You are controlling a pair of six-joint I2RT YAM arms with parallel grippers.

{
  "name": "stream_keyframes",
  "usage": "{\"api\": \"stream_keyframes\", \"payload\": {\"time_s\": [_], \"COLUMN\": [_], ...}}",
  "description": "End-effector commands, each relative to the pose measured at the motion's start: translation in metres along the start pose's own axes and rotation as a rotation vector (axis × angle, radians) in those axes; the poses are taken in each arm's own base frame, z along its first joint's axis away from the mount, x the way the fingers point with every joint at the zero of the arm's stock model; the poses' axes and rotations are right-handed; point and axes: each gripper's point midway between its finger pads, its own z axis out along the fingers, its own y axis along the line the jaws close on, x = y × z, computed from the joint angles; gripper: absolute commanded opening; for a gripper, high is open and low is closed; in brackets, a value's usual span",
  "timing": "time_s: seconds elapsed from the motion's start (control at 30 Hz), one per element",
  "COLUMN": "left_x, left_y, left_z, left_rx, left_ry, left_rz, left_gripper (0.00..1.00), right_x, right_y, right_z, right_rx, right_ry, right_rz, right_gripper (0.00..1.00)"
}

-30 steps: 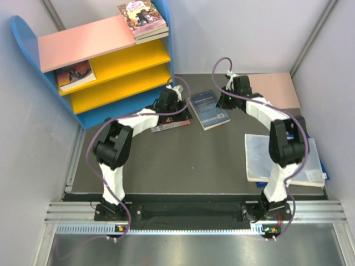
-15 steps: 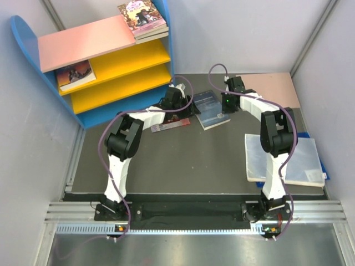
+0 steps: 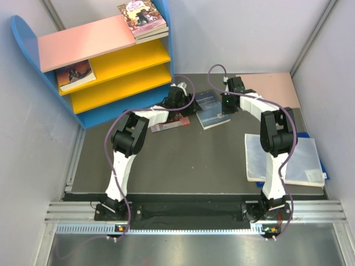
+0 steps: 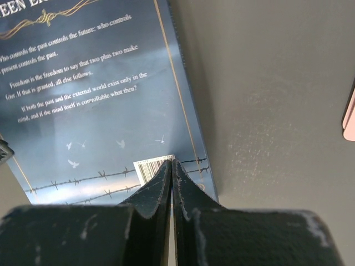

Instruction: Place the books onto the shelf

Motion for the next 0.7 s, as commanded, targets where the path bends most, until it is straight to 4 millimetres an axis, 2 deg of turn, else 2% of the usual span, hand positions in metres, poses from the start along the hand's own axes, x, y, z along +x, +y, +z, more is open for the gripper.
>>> {"api": "stream_keyframes", "payload": {"time_s": [0.0, 0.17, 0.33, 0.43, 0.6, 0.67], "left_x": [-0.05, -0.056, -0.048, -0.04, -0.022, -0.015], "left_y": [-0.072, -0.081, -0.092, -0.088, -0.069, -0.065], "left_z": [-0.024, -0.022, -0.021, -0.011, 0.007, 0.012], "left_rx": [0.186, 0.204, 0.243, 0.223, 0.187, 0.184], "left_ry": [-0.172, -0.18, -0.188, -0.15, -0.089, -0.069], "left_rz": [0.067, 0.078, 0.084, 0.077, 0.022, -0.001], "left_gripper": [0.53, 0.54, 0.55, 0.55, 0.55, 0.48], "right_x": [0.006, 0.009, 0.011, 0.013, 0.015, 0.016], "right_y": [0.003, 0.004, 0.006, 0.008, 0.01, 0.011], "right_z": [0.003, 0.005, 0.005, 0.006, 0.008, 0.008], "right_rx": [-0.018, -0.026, -0.037, -0.046, -0.064, -0.067], "right_ry": [0.03, 0.038, 0.039, 0.043, 0.046, 0.048], "right_rz": [-0.029, -0.033, -0.033, -0.035, -0.035, -0.036], "right_gripper": [0.0, 0.0, 0.0, 0.0, 0.0, 0.0]}}
